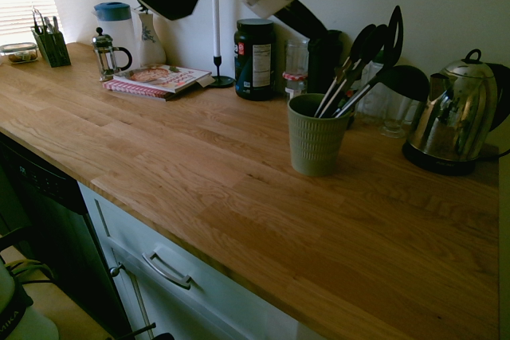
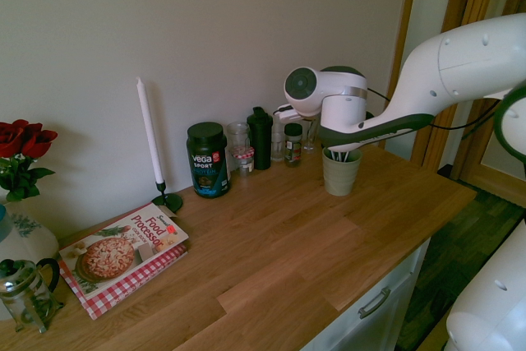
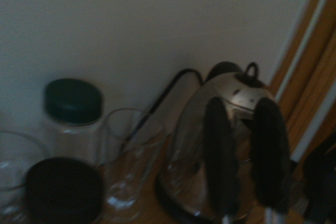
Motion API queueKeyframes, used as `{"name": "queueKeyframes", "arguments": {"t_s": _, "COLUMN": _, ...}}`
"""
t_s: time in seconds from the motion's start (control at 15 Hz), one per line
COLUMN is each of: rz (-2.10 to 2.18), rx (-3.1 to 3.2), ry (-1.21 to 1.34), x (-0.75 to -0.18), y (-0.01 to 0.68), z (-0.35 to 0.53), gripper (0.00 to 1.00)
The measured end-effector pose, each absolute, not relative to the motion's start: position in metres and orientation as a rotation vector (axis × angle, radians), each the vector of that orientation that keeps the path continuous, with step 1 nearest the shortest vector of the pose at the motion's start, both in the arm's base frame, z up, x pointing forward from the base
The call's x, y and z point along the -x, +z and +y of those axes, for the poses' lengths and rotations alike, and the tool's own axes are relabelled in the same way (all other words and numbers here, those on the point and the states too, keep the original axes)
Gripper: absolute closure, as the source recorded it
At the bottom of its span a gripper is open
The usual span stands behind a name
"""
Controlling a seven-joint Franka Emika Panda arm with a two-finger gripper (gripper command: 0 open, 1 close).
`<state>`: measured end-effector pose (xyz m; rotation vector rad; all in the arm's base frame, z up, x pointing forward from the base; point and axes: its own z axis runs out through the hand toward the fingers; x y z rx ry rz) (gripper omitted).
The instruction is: Put the tongs back in the holder
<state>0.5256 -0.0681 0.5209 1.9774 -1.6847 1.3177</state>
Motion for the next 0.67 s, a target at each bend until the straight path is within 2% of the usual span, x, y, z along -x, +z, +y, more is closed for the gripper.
{"name": "queueKeyframes", "arguments": {"t_s": 0.27, "rz": -1.589, "rx": -2.243, "ry": 0.996, "x": -0.497, "y": 0.506, "z": -0.012, "gripper": 0.00}}
{"name": "queueKeyframes", "arguments": {"t_s": 0.47, "rz": -1.501, "rx": -2.424, "ry": 0.749, "x": -0.479, "y": 0.474, "z": 0.003, "gripper": 0.00}}
{"name": "queueKeyframes", "arguments": {"t_s": 0.67, "rz": -1.382, "rx": -2.613, "ry": 0.506, "x": -0.462, "y": 0.472, "z": 0.010, "gripper": 0.00}}
